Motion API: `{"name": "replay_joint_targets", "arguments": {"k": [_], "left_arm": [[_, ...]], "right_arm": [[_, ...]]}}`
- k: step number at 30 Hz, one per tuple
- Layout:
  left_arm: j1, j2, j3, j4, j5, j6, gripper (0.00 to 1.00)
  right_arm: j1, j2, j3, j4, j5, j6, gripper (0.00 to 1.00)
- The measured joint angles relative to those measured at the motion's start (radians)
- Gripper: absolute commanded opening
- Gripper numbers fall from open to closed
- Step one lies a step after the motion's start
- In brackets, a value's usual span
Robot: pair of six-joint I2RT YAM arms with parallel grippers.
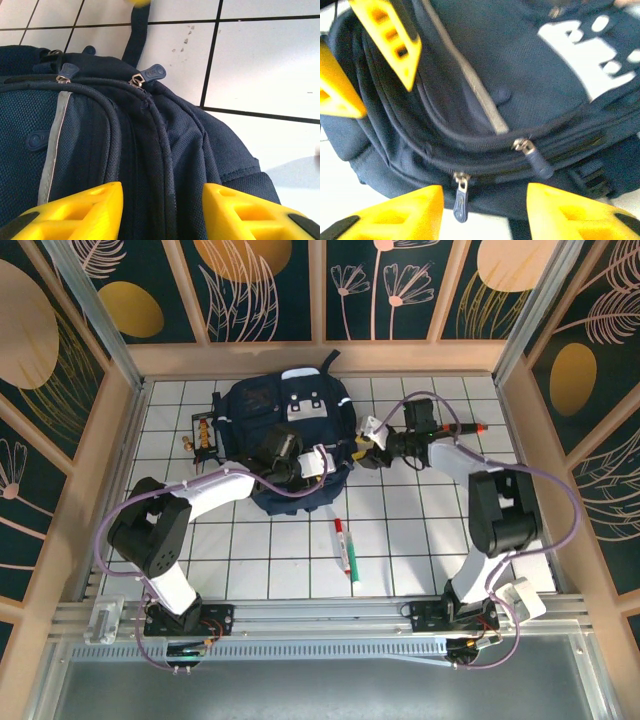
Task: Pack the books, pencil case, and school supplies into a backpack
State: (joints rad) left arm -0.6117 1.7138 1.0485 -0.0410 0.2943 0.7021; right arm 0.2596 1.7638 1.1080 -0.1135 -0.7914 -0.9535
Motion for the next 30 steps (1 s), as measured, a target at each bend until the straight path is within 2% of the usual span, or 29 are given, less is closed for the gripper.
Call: {"name": "replay_joint_targets", "arguments": {"k": [6, 20, 23, 24, 26, 27, 30], "left_arm": [[0.0, -0.002, -0.03, 0.024, 0.004, 0.003, 0.46], [0.0, -0.02, -0.056, 0.05, 0.004, 0.003, 0.46], [0.001, -0.027, -0.06, 0.061, 0.003, 0.003, 0.46], [0.001, -0.031, -0.065, 0.068, 0.004, 0.003, 0.46], [0.001, -0.042, -0.08, 0.078, 0.004, -0.006, 0.46], [0.001, -0.047, -0.089, 0.084, 0.003, -0.015, 0.46], [0.003, -0.077, -0.11, 0.103, -0.013, -0.08, 0.48]], "right_arm": [[0.004, 0.127, -0.006, -0.032, 0.07, 0.003, 0.51], [0.059, 0.167, 0.071, -0.097, 0.09, -0.036, 0.42], [0.073, 0.187, 0.086, -0.108, 0.11, -0.049, 0.31], [0.077, 0.192, 0.088, -0.109, 0.118, -0.056, 0.25], [0.086, 0.201, 0.093, -0.111, 0.138, -0.065, 0.05], [0.089, 0.203, 0.096, -0.11, 0.145, -0.068, 0.0], [0.094, 0.203, 0.097, -0.115, 0.156, -0.058, 0.0]]}}
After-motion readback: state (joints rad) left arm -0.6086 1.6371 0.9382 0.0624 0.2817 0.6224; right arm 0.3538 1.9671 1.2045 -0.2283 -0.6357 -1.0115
